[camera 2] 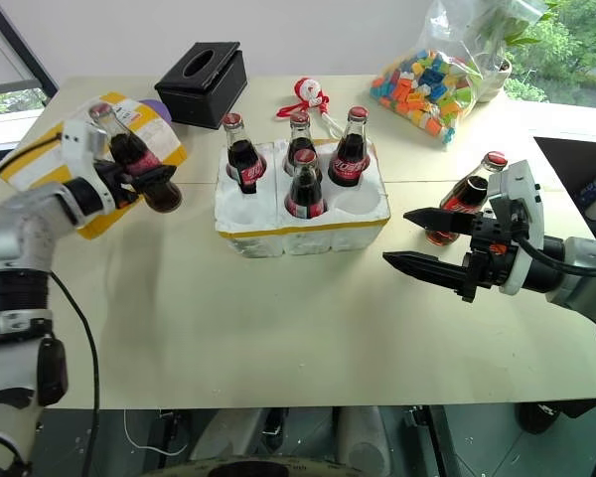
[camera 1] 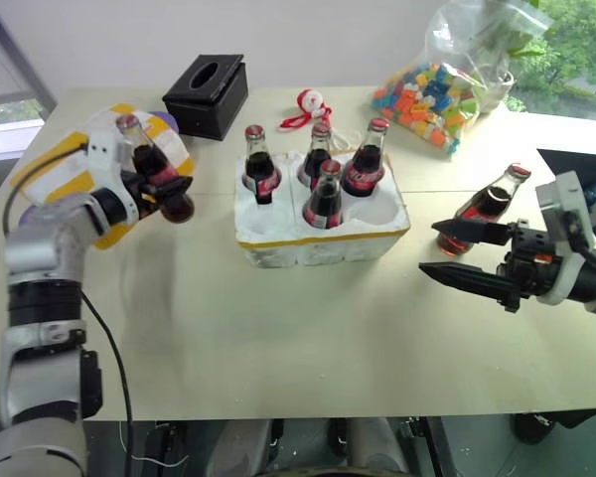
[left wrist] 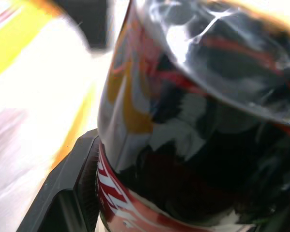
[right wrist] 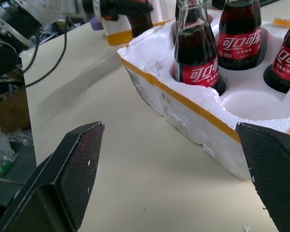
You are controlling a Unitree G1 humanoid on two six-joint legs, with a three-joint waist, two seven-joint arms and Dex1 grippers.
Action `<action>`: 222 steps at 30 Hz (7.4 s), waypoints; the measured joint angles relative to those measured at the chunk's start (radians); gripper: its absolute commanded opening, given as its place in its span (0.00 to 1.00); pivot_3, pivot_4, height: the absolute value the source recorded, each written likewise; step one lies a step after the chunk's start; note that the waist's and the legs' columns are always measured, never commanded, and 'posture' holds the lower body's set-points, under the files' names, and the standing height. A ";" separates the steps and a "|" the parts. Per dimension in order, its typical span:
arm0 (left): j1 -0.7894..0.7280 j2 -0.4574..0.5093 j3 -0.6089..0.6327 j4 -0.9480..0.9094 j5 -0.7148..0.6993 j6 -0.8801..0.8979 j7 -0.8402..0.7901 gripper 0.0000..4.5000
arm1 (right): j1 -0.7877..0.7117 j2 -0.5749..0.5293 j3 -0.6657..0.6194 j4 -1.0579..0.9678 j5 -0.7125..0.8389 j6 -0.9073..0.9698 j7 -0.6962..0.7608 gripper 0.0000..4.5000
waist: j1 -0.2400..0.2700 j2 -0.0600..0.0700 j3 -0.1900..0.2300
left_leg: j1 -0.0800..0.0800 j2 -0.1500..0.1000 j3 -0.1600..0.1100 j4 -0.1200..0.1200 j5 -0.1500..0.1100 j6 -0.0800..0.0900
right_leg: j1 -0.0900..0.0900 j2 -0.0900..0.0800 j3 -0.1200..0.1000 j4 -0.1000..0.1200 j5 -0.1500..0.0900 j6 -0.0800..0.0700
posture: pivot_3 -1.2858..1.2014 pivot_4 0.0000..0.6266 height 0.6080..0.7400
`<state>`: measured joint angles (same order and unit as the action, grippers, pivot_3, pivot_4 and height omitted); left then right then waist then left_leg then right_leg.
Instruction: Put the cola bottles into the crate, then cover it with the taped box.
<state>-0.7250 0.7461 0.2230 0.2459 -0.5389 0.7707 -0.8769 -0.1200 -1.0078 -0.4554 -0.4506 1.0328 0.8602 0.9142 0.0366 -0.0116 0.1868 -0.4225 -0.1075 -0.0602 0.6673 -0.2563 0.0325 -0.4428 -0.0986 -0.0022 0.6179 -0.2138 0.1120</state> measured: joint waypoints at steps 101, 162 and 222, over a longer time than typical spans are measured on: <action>0.366 0.230 0.085 -0.659 -0.432 0.144 -0.227 0.99 | -0.198 0.396 0.058 0.563 -0.460 -0.315 -0.434 1.00 | -0.009 0.005 -0.001 | 0.015 0.001 0.000 -0.003 -0.001 0.003 | 0.012 0.002 0.001 0.000 0.000 -0.004 | 0.52 0.24 0.94; 0.330 0.254 0.064 -0.601 -0.396 0.069 -0.186 1.00 | -0.550 0.450 0.478 0.525 -0.558 -0.238 -0.222 0.98 | -0.041 0.007 0.000 | 0.015 0.000 0.000 -0.005 -0.001 0.002 | 0.011 0.002 0.001 0.001 0.002 -0.003 | 0.52 0.24 0.94; 0.196 0.210 -0.305 0.548 0.947 -0.826 0.619 0.47 | -0.341 0.003 -0.035 0.138 0.043 0.134 -0.065 1.00 | -0.021 0.006 -0.002 | 0.012 0.001 0.008 -0.014 -0.002 0.004 | 0.002 -0.003 0.002 0.000 0.002 -0.003 | 0.52 0.24 0.94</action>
<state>-0.5290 0.9558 -0.0816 0.7942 0.4079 -0.0555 -0.2575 -0.4610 -1.0049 -0.4908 -0.3127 1.0759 0.9939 0.8487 0.0156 -0.0053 0.1853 -0.4106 -0.1065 -0.0523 0.6535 -0.2583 0.0366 -0.4411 -0.1018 -0.0007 0.6178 -0.2119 0.1094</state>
